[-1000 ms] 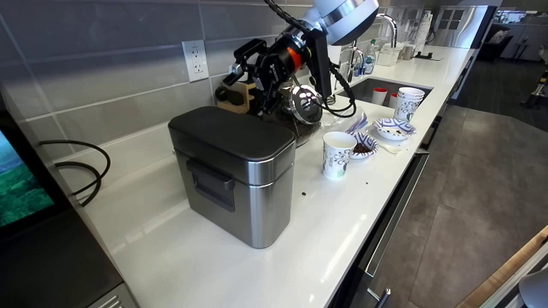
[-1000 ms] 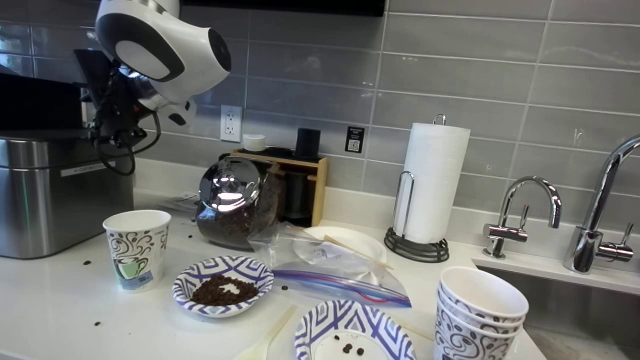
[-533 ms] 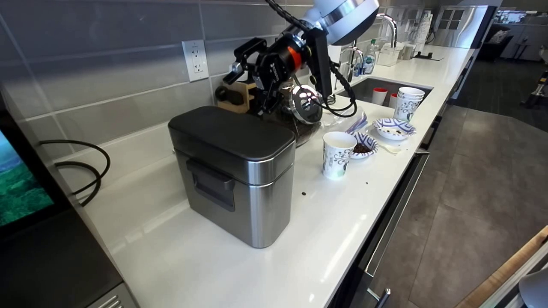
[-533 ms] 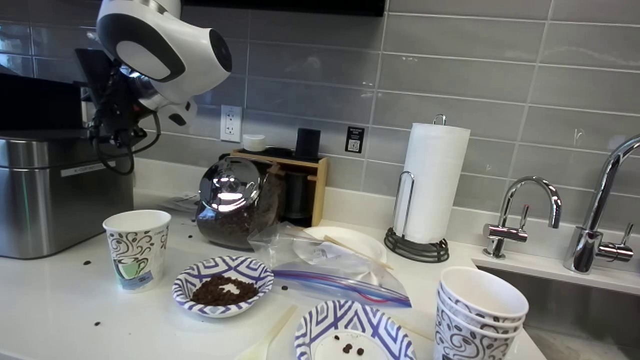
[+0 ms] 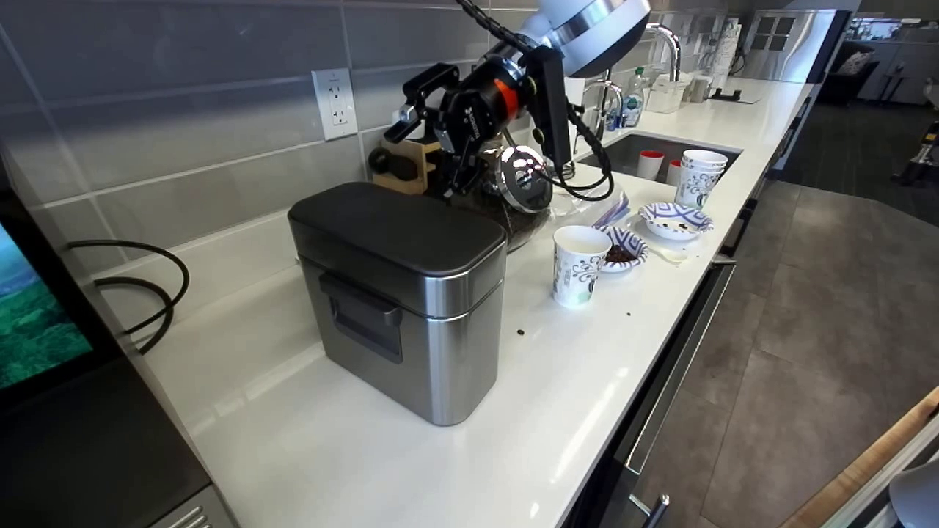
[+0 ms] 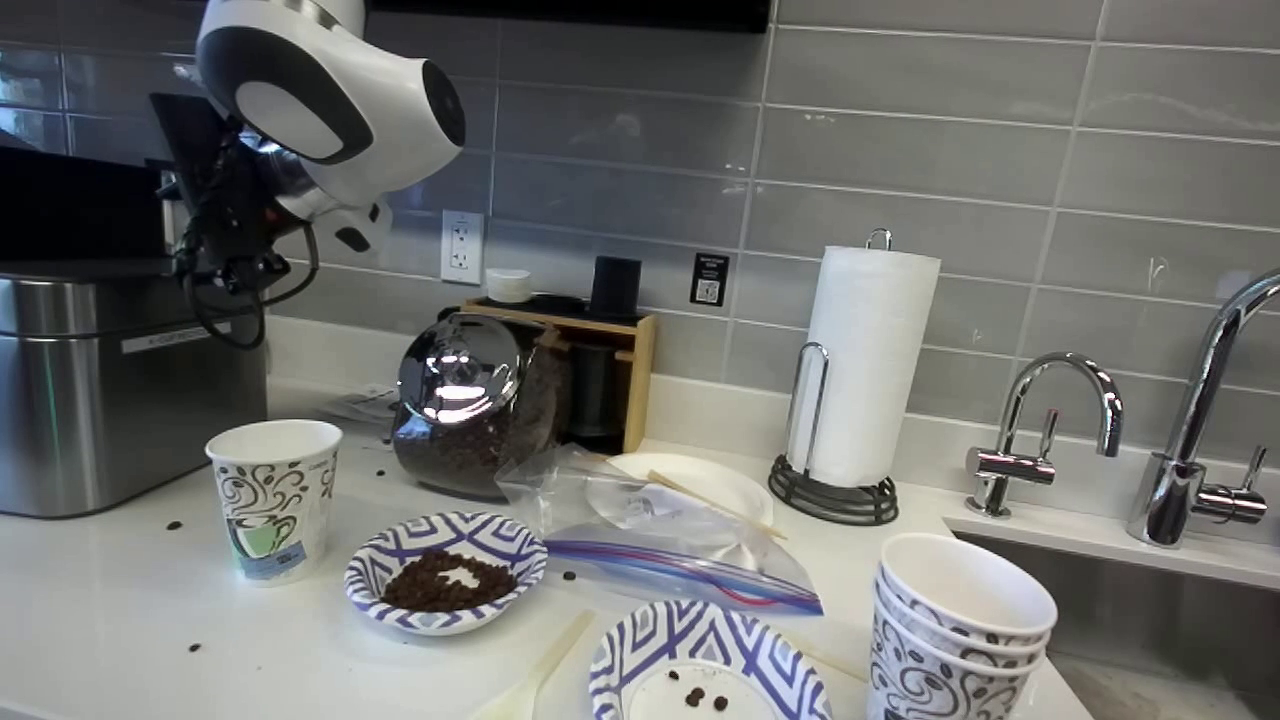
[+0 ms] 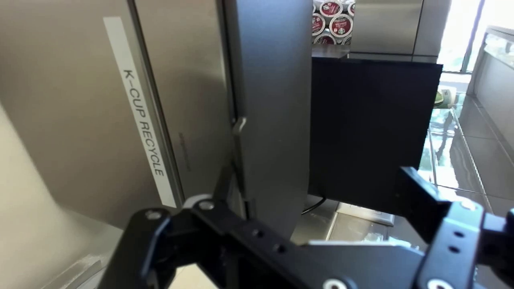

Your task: Open the lid of the bin

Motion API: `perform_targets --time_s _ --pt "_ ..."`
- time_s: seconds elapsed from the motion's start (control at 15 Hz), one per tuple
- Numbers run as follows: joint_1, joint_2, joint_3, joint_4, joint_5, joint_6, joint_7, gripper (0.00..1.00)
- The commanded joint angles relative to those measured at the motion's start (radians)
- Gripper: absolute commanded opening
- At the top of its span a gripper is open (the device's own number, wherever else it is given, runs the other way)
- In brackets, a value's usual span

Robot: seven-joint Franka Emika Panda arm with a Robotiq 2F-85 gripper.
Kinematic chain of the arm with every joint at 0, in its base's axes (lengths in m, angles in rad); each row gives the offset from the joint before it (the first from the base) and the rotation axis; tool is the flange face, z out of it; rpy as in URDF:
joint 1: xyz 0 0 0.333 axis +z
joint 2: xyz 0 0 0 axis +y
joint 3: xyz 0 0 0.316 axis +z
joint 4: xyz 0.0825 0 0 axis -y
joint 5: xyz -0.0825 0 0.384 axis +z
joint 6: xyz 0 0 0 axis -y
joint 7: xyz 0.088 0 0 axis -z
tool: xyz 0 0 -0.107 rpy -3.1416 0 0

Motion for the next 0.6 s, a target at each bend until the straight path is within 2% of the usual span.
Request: perform_targets --time_s 0.0,0.53 --pt "-0.013 -0.002 0.003 0.008 -0.009 -0.045 0.018 1.00" --pt "-0.017 -0.006 0.005 0.020 -0.004 -0.075 0.011 1.00"
